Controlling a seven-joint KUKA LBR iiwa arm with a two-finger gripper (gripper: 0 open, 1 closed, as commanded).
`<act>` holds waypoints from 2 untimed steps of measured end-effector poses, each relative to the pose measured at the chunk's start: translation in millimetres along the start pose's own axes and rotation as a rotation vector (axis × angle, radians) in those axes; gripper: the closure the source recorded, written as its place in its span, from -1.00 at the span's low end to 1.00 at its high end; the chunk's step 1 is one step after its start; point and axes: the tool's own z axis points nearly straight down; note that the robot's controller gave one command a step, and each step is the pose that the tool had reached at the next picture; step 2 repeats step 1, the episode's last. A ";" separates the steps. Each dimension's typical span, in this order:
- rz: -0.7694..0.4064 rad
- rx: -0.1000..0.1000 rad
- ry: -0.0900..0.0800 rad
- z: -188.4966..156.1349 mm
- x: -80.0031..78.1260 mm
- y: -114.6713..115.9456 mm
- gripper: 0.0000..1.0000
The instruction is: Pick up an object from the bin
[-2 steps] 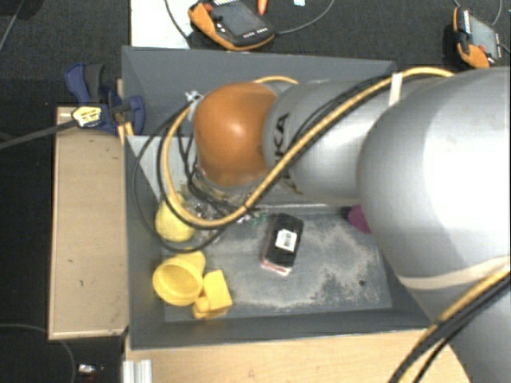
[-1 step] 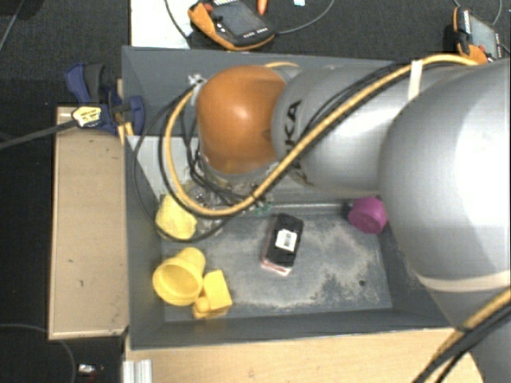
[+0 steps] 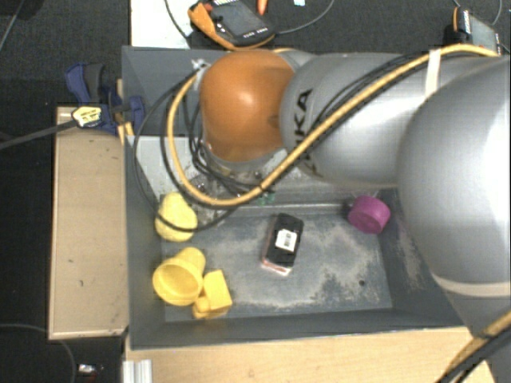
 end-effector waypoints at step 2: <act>0.002 0.000 0.001 -10.3 0.3 -0.3 1.00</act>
Offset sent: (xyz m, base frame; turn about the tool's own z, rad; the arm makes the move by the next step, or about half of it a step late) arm -0.0005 0.0000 0.0155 0.0012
